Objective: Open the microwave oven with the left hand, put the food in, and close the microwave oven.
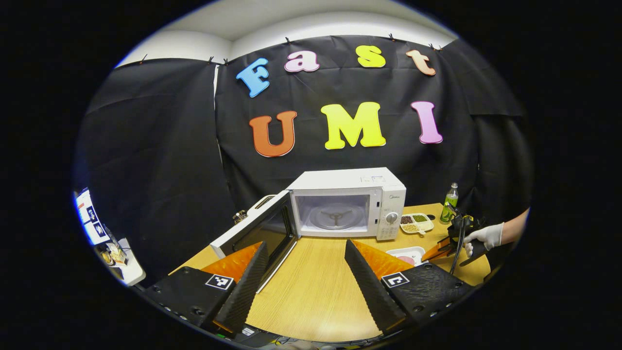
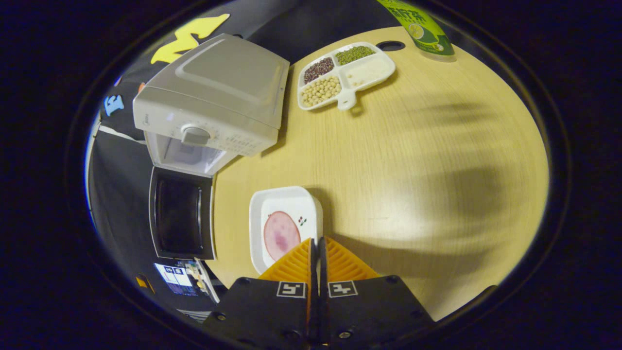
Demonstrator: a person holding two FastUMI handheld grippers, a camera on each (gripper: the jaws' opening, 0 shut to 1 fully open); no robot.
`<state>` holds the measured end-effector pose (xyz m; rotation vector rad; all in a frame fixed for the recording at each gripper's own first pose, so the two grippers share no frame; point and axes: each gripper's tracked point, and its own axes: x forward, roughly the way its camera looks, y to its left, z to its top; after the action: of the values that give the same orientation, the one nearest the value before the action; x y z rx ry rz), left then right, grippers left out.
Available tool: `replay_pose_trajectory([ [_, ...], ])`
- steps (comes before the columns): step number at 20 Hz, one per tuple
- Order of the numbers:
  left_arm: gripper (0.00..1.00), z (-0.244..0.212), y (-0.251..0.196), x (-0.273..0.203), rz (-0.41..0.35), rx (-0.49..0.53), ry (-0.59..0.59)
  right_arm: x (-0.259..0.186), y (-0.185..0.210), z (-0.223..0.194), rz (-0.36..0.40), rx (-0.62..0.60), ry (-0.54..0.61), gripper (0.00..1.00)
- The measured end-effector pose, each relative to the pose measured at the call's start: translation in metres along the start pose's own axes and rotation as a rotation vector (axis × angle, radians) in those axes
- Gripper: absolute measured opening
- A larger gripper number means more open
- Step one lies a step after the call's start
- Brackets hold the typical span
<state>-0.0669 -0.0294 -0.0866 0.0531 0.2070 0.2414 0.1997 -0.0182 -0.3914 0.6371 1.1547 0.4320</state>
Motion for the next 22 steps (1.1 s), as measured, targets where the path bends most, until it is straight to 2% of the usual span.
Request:
replay_pose_trajectory([
  [4, 0.95, 0.011, 0.012, 0.005, -0.015, -0.015, -0.018, -0.008, 0.04, -0.001, 0.088, 0.053, -0.071, 0.04],
  [8, 0.94, 0.026, 0.025, 0.011, -0.064, -0.022, -0.032, -0.013, 0.09, 0.009, 0.049, -0.015, -0.194, 0.04],
  [10, 0.95, 0.032, 0.034, 0.016, -0.105, 0.0, -0.035, -0.013, 0.13, 0.012, 0.104, -0.006, -0.264, 0.0],
  [11, 0.95, 0.034, 0.038, 0.02, -0.123, 0.007, -0.032, -0.011, 0.15, 0.012, 0.138, 0.014, -0.297, 0.04],
  [13, 0.95, 0.037, 0.048, 0.023, -0.164, 0.012, -0.014, -0.001, 0.18, 0.014, 0.181, 0.057, -0.365, 0.04],
  [17, 0.95, 0.038, 0.067, 0.027, -0.237, 0.037, -0.023, 0.034, 0.221, 0.025, 0.204, 0.195, -0.542, 0.04],
  [19, 0.95, 0.029, 0.078, 0.03, -0.253, 0.052, -0.007, 0.053, 0.234, 0.027, 0.199, 0.283, -0.624, 0.04],
  [20, 0.95, 0.027, 0.084, 0.032, -0.256, 0.05, 0.004, 0.065, 0.238, 0.029, 0.179, 0.329, -0.658, 0.0],
  [21, 0.95, 0.025, 0.088, 0.035, -0.266, 0.037, 0.009, 0.078, 0.241, 0.031, 0.155, 0.358, -0.685, 0.04],
  [22, 0.95, 0.022, 0.09, 0.037, -0.269, 0.026, 0.022, 0.089, 0.245, 0.033, 0.14, 0.374, -0.704, 0.0],
])
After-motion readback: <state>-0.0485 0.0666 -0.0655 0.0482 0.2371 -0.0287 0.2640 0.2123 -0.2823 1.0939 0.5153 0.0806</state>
